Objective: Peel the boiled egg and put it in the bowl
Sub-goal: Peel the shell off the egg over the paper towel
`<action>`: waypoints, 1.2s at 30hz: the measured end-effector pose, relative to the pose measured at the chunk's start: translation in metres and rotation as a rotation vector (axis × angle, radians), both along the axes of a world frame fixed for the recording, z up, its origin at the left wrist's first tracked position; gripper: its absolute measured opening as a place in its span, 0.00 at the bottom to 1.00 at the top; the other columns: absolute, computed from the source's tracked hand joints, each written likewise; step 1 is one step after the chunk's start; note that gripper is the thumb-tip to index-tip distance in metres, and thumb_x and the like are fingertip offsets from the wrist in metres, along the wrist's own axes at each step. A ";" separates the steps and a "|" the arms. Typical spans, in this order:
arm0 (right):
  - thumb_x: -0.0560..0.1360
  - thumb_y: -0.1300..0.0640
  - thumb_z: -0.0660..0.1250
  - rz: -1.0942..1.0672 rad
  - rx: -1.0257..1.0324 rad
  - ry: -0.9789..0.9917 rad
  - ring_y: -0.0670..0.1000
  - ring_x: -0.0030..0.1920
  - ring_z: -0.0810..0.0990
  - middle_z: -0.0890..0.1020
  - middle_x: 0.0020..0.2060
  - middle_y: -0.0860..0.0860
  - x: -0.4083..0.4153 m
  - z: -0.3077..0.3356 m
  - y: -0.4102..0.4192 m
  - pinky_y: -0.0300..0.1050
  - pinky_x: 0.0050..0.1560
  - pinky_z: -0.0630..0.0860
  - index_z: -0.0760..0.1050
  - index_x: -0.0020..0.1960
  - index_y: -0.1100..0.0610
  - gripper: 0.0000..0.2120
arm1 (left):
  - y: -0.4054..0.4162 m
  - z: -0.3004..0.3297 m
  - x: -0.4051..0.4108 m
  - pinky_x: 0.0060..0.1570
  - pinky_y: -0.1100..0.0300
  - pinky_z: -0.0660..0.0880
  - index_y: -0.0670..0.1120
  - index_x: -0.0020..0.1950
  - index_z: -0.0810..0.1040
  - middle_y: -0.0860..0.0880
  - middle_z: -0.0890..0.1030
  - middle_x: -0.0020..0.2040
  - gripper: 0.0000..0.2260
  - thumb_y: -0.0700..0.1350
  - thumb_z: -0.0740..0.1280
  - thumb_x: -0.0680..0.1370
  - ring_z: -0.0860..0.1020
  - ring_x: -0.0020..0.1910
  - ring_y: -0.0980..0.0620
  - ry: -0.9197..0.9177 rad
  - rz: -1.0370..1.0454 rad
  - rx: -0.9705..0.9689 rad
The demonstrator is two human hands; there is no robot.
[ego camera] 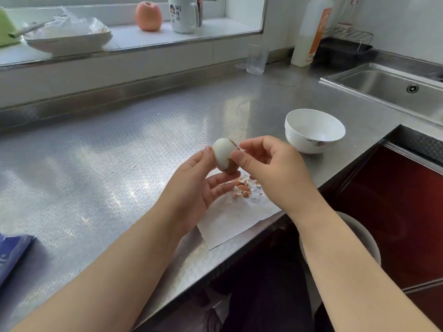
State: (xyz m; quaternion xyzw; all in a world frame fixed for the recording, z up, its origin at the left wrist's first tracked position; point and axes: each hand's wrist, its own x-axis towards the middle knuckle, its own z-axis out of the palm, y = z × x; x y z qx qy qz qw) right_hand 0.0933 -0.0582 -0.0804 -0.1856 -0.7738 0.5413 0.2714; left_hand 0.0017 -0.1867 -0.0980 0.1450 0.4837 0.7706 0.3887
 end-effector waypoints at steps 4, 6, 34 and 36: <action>0.71 0.53 0.73 -0.029 -0.012 0.022 0.38 0.38 0.82 0.85 0.37 0.43 -0.001 -0.002 -0.001 0.31 0.39 0.75 0.82 0.47 0.52 0.06 | -0.001 -0.002 0.000 0.46 0.60 0.81 0.40 0.67 0.76 0.45 0.86 0.51 0.23 0.53 0.64 0.78 0.85 0.51 0.45 0.065 -0.008 0.015; 0.72 0.54 0.73 -0.016 -0.033 0.029 0.39 0.39 0.82 0.85 0.36 0.42 0.000 -0.002 0.001 0.34 0.42 0.76 0.83 0.49 0.53 0.06 | -0.002 -0.002 -0.001 0.46 0.61 0.80 0.41 0.67 0.76 0.45 0.86 0.52 0.24 0.52 0.68 0.75 0.85 0.51 0.46 0.116 -0.013 0.011; 0.76 0.54 0.67 -0.091 0.298 -0.127 0.42 0.34 0.79 0.82 0.33 0.45 0.015 -0.004 0.016 0.42 0.41 0.77 0.79 0.44 0.49 0.04 | -0.001 -0.003 -0.005 0.47 0.58 0.82 0.39 0.68 0.74 0.42 0.84 0.53 0.22 0.46 0.67 0.76 0.83 0.51 0.43 0.024 -0.097 0.094; 0.78 0.59 0.63 -0.091 0.315 -0.101 0.41 0.39 0.80 0.82 0.38 0.43 0.014 -0.002 0.014 0.38 0.44 0.76 0.79 0.51 0.48 0.08 | -0.001 -0.003 -0.005 0.45 0.58 0.81 0.38 0.68 0.74 0.43 0.84 0.51 0.22 0.46 0.66 0.76 0.84 0.47 0.45 0.039 -0.086 0.081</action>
